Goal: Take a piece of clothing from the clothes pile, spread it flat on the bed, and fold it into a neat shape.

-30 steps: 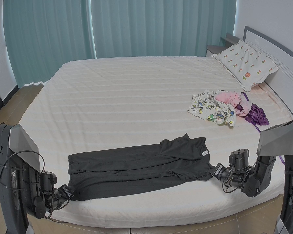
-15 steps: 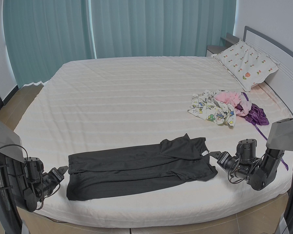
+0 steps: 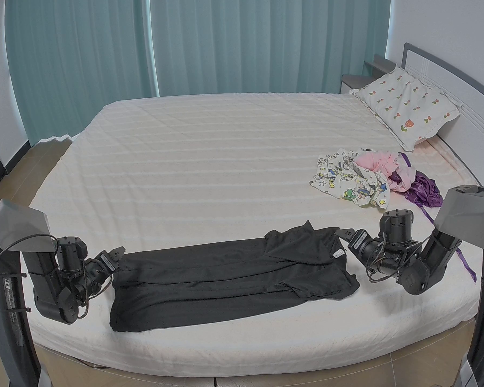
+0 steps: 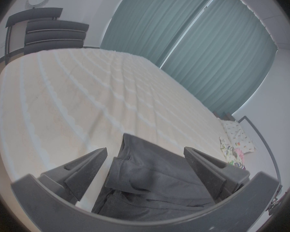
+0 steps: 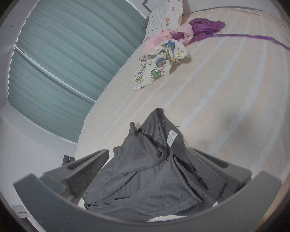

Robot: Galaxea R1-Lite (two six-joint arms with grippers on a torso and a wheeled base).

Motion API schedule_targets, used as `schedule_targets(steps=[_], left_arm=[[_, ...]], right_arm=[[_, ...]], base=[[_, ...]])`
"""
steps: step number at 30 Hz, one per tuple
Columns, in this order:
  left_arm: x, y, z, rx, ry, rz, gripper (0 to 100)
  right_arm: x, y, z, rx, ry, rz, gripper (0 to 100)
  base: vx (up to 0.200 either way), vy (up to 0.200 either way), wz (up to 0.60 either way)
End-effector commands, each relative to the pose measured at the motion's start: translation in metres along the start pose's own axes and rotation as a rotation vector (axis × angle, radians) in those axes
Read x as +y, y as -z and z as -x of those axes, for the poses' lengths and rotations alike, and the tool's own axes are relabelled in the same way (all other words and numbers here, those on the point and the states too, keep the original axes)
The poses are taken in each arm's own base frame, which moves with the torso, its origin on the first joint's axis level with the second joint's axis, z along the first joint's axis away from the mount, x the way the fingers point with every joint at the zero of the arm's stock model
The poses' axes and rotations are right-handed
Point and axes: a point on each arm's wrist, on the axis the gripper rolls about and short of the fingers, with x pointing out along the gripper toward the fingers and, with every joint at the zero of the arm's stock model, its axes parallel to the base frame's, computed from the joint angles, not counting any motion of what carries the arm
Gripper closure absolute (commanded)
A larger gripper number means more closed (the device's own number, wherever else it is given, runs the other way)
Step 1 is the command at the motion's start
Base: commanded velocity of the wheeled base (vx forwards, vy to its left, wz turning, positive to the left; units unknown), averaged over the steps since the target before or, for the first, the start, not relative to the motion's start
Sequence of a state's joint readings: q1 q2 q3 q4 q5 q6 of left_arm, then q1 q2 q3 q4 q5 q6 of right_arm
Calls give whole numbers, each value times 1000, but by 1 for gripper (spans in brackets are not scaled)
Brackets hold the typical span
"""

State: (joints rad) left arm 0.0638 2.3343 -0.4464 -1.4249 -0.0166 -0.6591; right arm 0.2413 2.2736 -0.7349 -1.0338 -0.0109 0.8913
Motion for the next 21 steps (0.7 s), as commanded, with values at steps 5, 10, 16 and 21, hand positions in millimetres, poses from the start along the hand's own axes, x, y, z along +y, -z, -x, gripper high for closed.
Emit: schedule_targets(steps=[5,10,16,21], left_arm=[[4,6,-17,74,46,-47,0],[5,7,-18,86,40,-52,0],[10,7,-25,92,28,-106,0],[13,12,-31,103,24,-113,0]], right_arm=[[-17,12,-15,31,44,-14,0],[-16,14,-15,35,40,-13,0],[-16,15,-13,37,39,-10,0],[-17,16,-13,37,39,-10,0]], base=[[0,0,0],[0,0,0],[0,0,0],[0,0,0]])
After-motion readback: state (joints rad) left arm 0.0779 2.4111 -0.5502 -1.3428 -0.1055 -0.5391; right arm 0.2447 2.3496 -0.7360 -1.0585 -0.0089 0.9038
